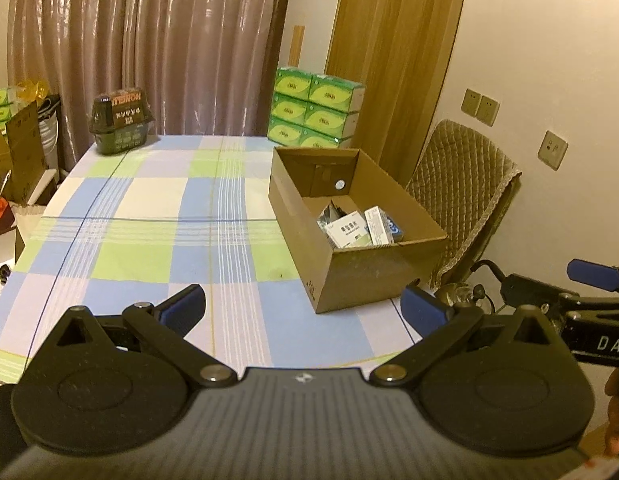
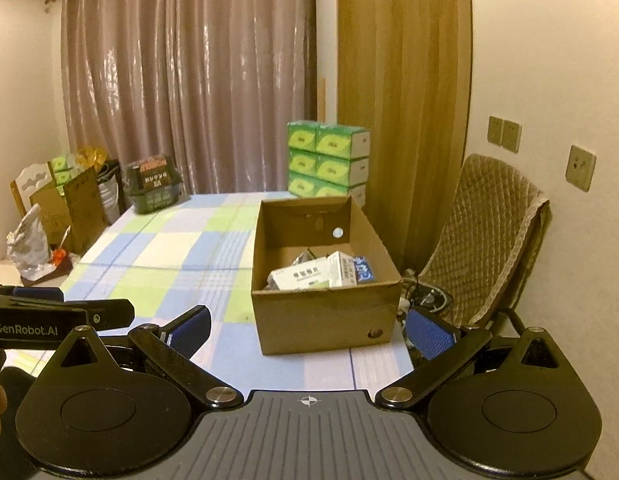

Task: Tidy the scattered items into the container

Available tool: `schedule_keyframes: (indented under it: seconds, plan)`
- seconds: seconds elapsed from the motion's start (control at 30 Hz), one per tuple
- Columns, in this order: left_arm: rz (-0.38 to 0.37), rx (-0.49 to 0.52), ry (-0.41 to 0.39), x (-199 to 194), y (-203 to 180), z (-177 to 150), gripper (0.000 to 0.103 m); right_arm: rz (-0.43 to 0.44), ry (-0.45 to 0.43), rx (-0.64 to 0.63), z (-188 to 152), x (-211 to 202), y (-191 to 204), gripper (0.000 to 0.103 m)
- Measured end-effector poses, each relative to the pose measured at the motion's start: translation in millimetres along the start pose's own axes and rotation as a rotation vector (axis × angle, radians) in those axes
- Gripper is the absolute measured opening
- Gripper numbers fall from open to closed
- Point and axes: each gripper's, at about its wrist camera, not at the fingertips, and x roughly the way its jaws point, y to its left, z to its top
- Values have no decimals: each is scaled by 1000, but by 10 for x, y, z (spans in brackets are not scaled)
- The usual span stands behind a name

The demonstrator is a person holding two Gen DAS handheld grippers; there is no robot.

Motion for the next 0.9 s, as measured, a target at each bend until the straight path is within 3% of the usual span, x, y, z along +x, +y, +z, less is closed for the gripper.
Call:
schedule_keyframes:
  seconds: [0.9]
  plan:
    - [8, 57, -59, -49, -26, 0, 102, 8, 4, 3, 17, 18, 45, 101]
